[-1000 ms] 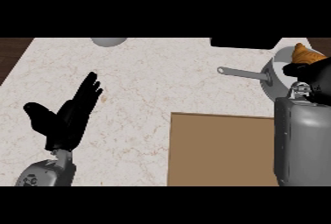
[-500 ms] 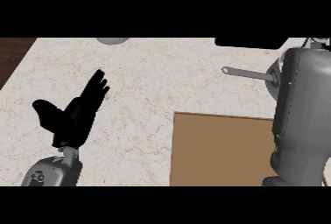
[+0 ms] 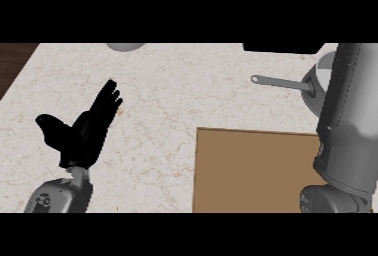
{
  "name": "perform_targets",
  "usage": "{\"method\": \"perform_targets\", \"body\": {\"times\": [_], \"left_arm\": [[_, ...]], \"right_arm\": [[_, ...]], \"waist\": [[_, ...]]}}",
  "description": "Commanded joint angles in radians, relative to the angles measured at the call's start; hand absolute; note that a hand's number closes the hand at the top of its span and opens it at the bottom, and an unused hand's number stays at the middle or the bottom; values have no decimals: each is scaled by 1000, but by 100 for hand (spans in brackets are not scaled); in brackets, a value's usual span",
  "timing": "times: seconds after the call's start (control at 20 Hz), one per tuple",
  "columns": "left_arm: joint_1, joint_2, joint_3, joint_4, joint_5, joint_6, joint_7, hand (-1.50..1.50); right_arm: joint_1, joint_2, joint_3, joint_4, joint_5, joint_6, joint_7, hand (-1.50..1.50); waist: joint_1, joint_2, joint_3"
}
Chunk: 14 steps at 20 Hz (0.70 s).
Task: Pick the croissant from the tray and place it in the pot
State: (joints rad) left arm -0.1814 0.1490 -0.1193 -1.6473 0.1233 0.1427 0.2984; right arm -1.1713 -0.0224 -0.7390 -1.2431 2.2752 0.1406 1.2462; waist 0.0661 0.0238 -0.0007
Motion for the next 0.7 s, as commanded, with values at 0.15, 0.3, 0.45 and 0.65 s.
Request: {"method": "perform_targets", "body": {"times": [0.15,0.3,0.45,0.65], "left_arm": [[22,-31,-14,12,-7,6,-40,0],[10,0,14,-3,10,-7,-15,0],[-1,-3,5,-13,5,-5,5,0],[-16,-5,4,4,12,-13,19,0]], "right_arm": [[-40,-9,-169,91,-91,-171,226,150],[7,18,-231,51,-129,-299,240,-150],[-2,22,-292,37,-198,-373,216,-150],[-6,22,-274,6,-215,-509,149,-150]], "waist": [[-7,2,2],[3,6,3],[7,5,4],[1,1,2]]}}
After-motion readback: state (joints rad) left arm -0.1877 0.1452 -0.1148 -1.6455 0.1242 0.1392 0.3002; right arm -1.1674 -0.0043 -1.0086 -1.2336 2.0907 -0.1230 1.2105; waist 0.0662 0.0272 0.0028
